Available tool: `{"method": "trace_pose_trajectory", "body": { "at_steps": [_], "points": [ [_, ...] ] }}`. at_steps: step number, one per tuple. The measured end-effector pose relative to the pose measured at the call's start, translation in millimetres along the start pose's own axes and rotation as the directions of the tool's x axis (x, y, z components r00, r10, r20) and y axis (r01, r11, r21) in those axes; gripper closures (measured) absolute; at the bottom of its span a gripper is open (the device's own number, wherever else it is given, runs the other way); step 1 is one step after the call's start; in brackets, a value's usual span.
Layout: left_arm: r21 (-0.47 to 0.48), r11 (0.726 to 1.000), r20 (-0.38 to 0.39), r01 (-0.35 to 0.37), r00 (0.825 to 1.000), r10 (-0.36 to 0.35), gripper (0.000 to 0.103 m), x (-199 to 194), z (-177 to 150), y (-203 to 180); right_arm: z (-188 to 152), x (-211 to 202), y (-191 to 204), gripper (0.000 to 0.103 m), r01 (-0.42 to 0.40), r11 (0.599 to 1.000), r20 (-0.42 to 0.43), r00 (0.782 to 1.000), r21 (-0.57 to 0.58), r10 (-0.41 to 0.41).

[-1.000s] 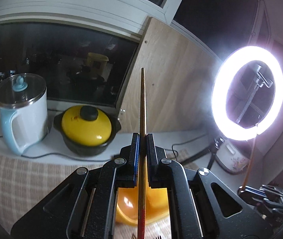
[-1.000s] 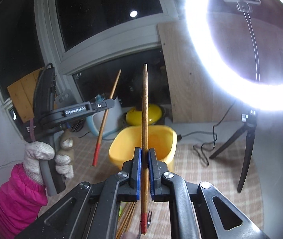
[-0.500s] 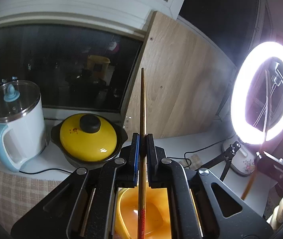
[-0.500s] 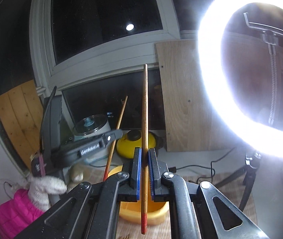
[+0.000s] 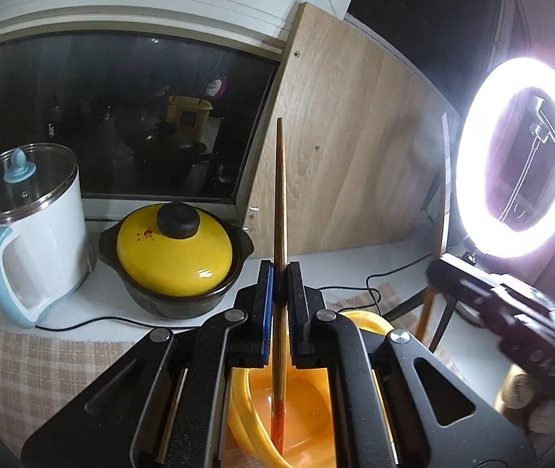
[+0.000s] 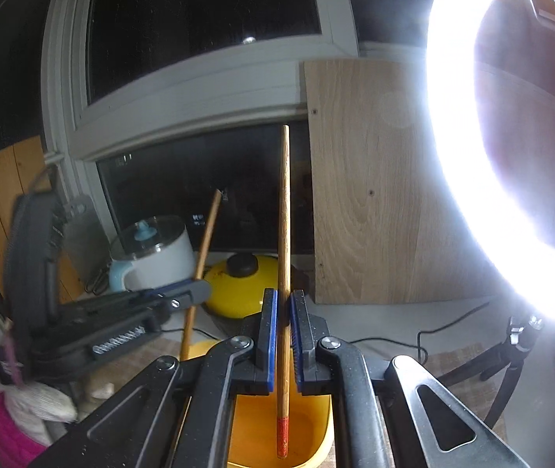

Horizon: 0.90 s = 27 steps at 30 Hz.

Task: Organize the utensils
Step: 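Lift both held chopsticks and carry them over the yellow container, then open the left tool while the right tool opens, dropping chopsticks into the container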

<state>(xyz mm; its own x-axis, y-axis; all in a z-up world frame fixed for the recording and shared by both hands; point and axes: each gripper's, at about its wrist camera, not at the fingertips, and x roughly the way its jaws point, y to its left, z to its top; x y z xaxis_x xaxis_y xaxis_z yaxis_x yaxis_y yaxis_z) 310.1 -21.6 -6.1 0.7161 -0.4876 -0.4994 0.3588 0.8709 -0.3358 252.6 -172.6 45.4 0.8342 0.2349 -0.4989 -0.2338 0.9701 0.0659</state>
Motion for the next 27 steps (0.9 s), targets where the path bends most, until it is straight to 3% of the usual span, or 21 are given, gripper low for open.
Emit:
{"method": "trace_pose_trajectory", "body": {
  "at_steps": [13, 27],
  "points": [
    [0.056, 0.998, -0.071, 0.02, 0.997, -0.016, 0.099, -0.9, -18.3, -4.5, -42.6, 18.9, -7.7, 0.099, -0.057, 0.995, -0.103, 0.992, 0.084, 0.065],
    [0.098, 0.995, -0.141, 0.007, 0.99, 0.007, 0.099, 2.6, -40.3, -14.2, -64.9, 15.8, -10.7, 0.097, -0.052, 0.994, -0.154, 0.986, 0.097, 0.066]
  ]
}}
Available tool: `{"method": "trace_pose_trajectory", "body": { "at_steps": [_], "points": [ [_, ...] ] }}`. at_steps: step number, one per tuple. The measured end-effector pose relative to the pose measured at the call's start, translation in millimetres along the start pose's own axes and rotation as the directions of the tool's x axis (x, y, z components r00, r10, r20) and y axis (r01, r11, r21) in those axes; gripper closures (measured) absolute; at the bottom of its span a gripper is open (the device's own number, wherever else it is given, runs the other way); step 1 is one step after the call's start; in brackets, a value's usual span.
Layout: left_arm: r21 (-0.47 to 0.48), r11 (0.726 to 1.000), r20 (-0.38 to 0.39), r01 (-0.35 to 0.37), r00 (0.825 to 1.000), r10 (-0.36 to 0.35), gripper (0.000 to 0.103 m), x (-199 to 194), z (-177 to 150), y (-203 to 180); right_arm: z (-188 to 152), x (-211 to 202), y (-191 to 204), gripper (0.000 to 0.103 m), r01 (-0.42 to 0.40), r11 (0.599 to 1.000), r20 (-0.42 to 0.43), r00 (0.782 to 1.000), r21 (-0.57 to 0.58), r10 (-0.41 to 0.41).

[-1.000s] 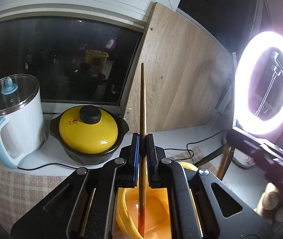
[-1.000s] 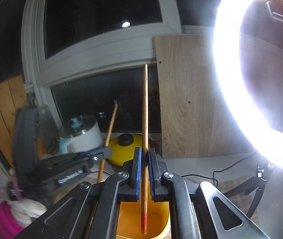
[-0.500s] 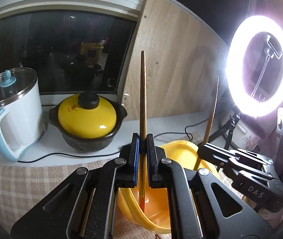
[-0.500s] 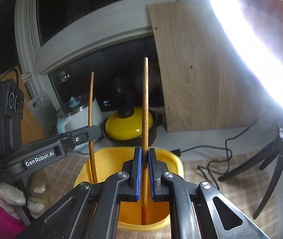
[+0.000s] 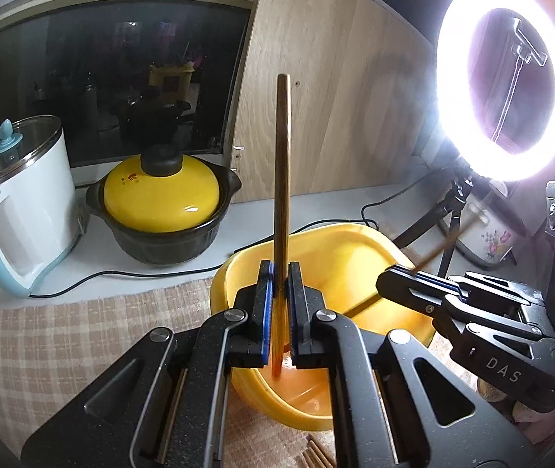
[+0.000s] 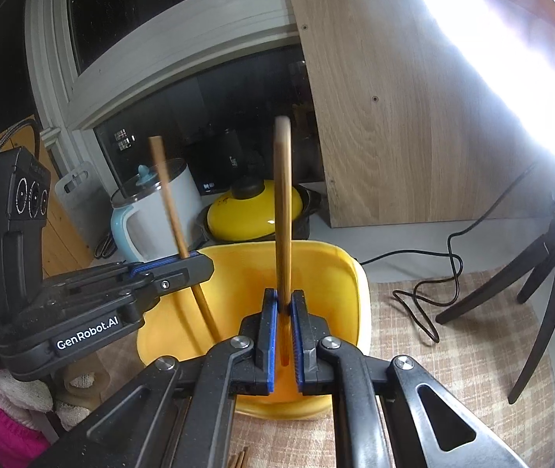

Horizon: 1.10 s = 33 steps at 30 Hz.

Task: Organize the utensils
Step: 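Open the left tool while the right tool opens, dropping chopsticks into the container, then move both tools back down to the utensil pile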

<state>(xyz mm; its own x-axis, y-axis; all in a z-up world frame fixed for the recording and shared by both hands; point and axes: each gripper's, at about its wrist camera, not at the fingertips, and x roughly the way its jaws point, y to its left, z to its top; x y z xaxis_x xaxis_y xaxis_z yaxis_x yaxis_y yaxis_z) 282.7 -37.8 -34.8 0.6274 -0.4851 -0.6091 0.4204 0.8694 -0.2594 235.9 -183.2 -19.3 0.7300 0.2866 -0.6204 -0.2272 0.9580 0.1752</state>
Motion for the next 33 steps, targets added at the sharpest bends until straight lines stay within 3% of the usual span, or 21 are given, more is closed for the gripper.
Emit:
{"method": "trace_pose_trajectory", "body": {
  "at_steps": [1, 2, 3, 5, 7, 11, 27, 33],
  "points": [
    [0.0, 1.0, -0.002, -0.004, 1.0, 0.004, 0.099, -0.4, 0.0, -0.6, -0.6, -0.3, 0.2, 0.094, 0.0, 1.0, -0.001, 1.0, 0.001, 0.0],
    [0.0, 1.0, -0.007, -0.008, 1.0, 0.008, 0.097, -1.3, -0.2, -0.7, -1.2, -1.6, 0.3, 0.083, 0.001, 1.0, 0.0, 1.0, 0.005, -0.001],
    [-0.002, 1.0, -0.01, -0.012, 1.0, 0.012, 0.085, -2.6, -0.4, -0.5, -1.7, -3.1, 0.3, 0.071, 0.001, 1.0, 0.004, 1.0, 0.009, -0.001],
    [-0.008, 1.0, -0.002, -0.008, 1.0, 0.008, 0.068, -8.0, -1.2, -0.5, -2.6, -7.9, 0.8, 0.07, -0.002, 1.0, 0.013, 1.0, 0.011, 0.002],
    [-0.009, 1.0, 0.012, -0.013, 1.0, 0.014, 0.067, -15.0, -1.5, -0.3, -3.4, -12.8, 2.0, 0.069, -0.003, 1.0, 0.016, 1.0, 0.005, 0.002],
    [-0.026, 0.999, 0.029, -0.028, 0.999, 0.029, 0.067, -31.4, -3.1, -0.1, -6.2, -25.7, 1.4, 0.057, 0.005, 1.0, 0.027, 1.0, 0.001, -0.005],
    [-0.111, 0.987, 0.147, -0.115, 0.98, 0.131, 0.067, -122.0, -17.2, 15.8, -17.0, -97.2, -10.4, 0.048, -0.05, 0.999, 0.088, 0.995, -0.012, 0.051],
    [-0.134, 0.981, 0.136, -0.143, 0.978, 0.161, 0.067, -147.0, -41.5, 19.3, -32.6, -115.7, -24.2, 0.043, -0.074, 0.997, 0.074, 0.994, -0.009, 0.074]
  ]
}}
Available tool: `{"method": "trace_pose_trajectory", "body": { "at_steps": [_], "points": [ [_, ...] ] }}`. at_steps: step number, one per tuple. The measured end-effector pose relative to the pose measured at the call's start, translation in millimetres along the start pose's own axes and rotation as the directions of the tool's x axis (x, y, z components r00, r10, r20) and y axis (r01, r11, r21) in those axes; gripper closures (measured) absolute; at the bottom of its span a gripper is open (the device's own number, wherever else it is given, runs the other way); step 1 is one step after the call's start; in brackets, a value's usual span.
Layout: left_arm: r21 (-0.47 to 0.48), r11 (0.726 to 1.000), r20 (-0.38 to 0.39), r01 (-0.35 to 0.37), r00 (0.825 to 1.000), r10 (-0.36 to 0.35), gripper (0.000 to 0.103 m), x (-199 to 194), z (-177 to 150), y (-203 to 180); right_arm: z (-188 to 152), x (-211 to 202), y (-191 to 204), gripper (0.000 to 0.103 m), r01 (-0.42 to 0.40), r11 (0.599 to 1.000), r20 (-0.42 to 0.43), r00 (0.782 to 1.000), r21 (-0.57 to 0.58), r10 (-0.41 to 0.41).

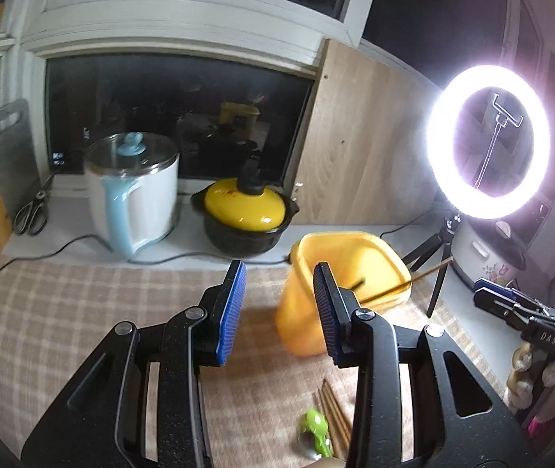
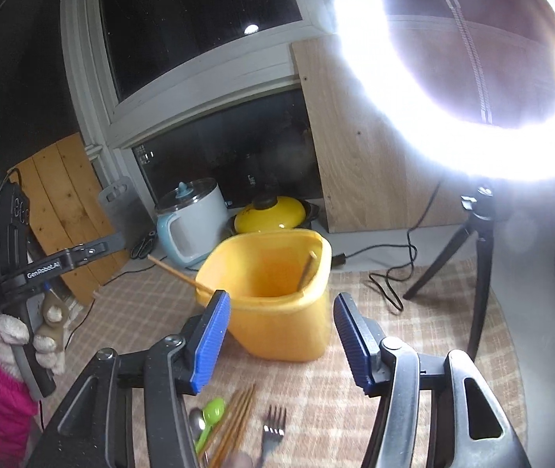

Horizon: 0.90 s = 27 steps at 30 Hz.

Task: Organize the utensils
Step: 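Move both tools back down to the utensil pile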

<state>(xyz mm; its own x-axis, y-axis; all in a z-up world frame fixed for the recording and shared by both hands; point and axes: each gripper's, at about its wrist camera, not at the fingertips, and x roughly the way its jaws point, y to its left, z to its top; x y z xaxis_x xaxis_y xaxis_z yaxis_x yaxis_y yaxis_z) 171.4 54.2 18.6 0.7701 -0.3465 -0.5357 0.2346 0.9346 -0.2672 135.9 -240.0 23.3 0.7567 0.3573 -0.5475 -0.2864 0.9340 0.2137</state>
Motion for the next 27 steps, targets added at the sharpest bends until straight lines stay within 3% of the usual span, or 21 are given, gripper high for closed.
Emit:
{"method": "trace_pose_trajectory", "body": {
  "at_steps": [9, 15, 22, 27],
  "points": [
    [-0.04, 0.999, -0.094, 0.032, 0.995, -0.035, 0.067, -10.0, -48.7, -5.4, -29.8, -0.2, -25.1, 0.039, -0.04, 0.998, -0.064, 0.997, 0.044, 0.042],
    [-0.031, 0.995, -0.202, 0.094, 0.974, -0.098, 0.067, 4.1, -89.4, -30.7, -54.5, 19.6, -45.5, 0.039, -0.084, 0.993, -0.165, 0.982, 0.086, 0.097],
    [-0.025, 0.989, -0.326, 0.146, 0.934, -0.146, 0.067, 26.5, -131.1, -57.5, -76.1, 55.8, -54.4, 0.039, -0.152, 0.977, -0.28, 0.941, 0.148, 0.189],
    [0.063, 0.982, -0.403, 0.177, 0.905, -0.137, 0.067, 40.7, -153.5, -85.4, -89.1, 81.0, -50.7, 0.045, -0.196, 0.969, -0.367, 0.899, 0.151, 0.239]
  ]
}}
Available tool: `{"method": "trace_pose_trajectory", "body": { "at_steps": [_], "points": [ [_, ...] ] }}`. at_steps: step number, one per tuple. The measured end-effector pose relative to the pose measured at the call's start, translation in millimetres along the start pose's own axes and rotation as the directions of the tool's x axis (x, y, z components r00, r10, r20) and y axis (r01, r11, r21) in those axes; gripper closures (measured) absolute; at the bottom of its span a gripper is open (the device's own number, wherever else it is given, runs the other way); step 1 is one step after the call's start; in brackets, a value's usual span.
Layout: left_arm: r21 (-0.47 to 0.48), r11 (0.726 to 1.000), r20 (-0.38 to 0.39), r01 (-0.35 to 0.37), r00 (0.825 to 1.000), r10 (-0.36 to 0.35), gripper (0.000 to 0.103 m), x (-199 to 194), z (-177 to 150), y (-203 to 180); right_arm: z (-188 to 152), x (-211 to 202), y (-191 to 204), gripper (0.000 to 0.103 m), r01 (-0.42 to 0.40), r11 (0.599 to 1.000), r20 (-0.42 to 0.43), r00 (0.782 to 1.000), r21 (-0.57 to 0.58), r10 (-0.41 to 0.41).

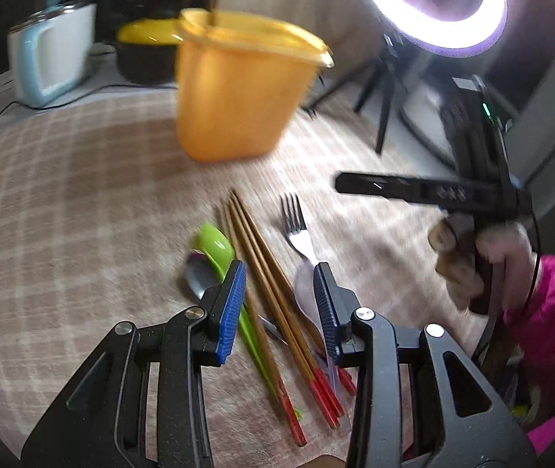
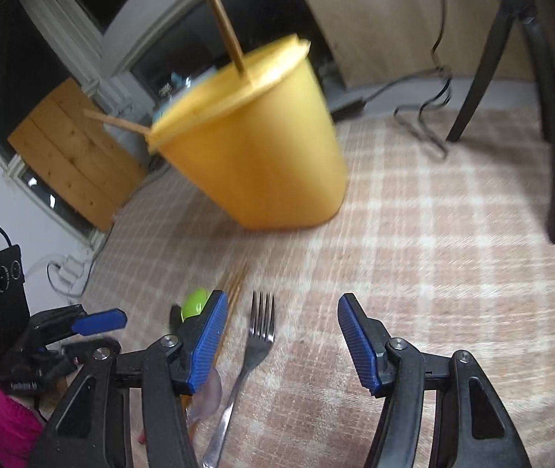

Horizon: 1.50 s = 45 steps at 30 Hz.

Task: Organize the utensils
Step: 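Move both tools back down to the utensil pile, then grasp the clear plastic spoon with the left tool while the right tool grasps the metal fork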

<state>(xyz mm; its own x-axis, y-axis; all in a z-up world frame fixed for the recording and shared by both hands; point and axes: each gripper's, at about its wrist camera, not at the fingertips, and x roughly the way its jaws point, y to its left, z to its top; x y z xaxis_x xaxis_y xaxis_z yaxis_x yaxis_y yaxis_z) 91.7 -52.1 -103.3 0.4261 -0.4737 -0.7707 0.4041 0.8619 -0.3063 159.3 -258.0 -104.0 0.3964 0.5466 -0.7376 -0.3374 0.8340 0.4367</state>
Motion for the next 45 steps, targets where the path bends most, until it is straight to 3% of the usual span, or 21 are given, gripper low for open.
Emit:
{"method": "trace_pose_trajectory", "body": {
  "at_steps": [6, 12, 30, 35, 45],
  "points": [
    [0.091, 0.996, -0.08, -0.01, 0.997, 0.017, 0.067, 31.6, -9.3, -24.6, -5.0, 24.7, -1.2, 0.056, -0.038, 0.999, -0.078, 0.996, -0.013, 0.037],
    [0.105, 0.994, -0.112, -0.02, 0.993, 0.032, 0.067, 50.2, -13.2, -29.2, -8.4, 36.3, -3.7, 0.059, -0.069, 0.998, -0.105, 0.992, -0.007, 0.068],
    [0.183, 0.978, -0.064, -0.105, 0.991, 0.119, 0.067, 71.8, -8.9, -45.6, -2.9, 47.5, -0.7, 0.066, -0.069, 0.997, -0.098, 0.993, -0.043, 0.064],
    [0.186, 0.978, -0.067, -0.09, 0.992, 0.104, 0.067, 77.2, -5.3, -46.1, -2.9, 47.2, -0.1, 0.067, -0.066, 0.997, -0.098, 0.993, -0.048, 0.062],
    [0.289, 0.951, -0.079, -0.111, 0.987, 0.14, 0.067, 90.5, 2.8, -58.9, -2.6, 46.4, -3.9, 0.068, -0.079, 0.996, -0.099, 0.992, -0.04, 0.075]
  ]
}}
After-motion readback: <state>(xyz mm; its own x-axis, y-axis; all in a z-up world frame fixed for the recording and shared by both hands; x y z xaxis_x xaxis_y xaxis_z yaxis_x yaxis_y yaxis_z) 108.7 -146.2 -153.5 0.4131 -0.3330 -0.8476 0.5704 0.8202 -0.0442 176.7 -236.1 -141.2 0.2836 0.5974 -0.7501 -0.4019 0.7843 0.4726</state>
